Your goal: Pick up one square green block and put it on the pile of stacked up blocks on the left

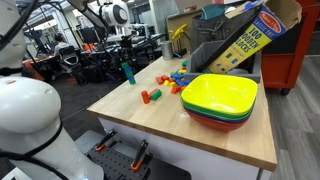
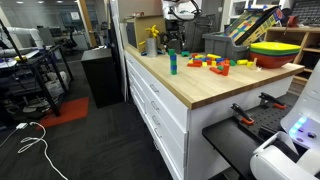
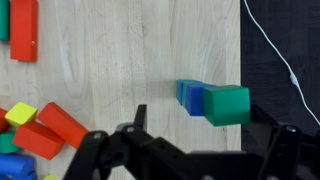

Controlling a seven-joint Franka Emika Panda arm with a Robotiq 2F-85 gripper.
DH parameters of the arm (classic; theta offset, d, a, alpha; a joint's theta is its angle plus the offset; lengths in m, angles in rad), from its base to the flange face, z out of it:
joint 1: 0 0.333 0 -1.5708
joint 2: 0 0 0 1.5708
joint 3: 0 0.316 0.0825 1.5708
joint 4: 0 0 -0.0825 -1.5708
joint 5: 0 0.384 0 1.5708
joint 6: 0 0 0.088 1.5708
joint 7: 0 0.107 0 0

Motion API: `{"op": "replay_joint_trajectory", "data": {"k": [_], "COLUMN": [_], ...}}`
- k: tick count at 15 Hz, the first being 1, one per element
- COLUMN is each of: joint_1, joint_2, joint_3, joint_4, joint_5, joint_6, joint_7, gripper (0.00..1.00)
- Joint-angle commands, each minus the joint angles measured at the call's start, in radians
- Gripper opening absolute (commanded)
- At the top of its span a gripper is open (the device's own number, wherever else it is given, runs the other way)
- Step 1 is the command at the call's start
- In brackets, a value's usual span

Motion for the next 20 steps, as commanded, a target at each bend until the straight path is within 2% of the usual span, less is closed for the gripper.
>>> {"op": "replay_joint_trajectory", "data": {"k": [1,20], "joint_1": [0.006,-0.005], "joint_2": [-0.013,-0.019], "joint_3": [-0.009,-0.013], "joint_4": [-0.014,-0.022], "joint_5": [-0.015,-0.023], "joint_6": [0.009,-0.009], "joint_7": [0.016,-0.019], "gripper": [1.00,1.00]}}
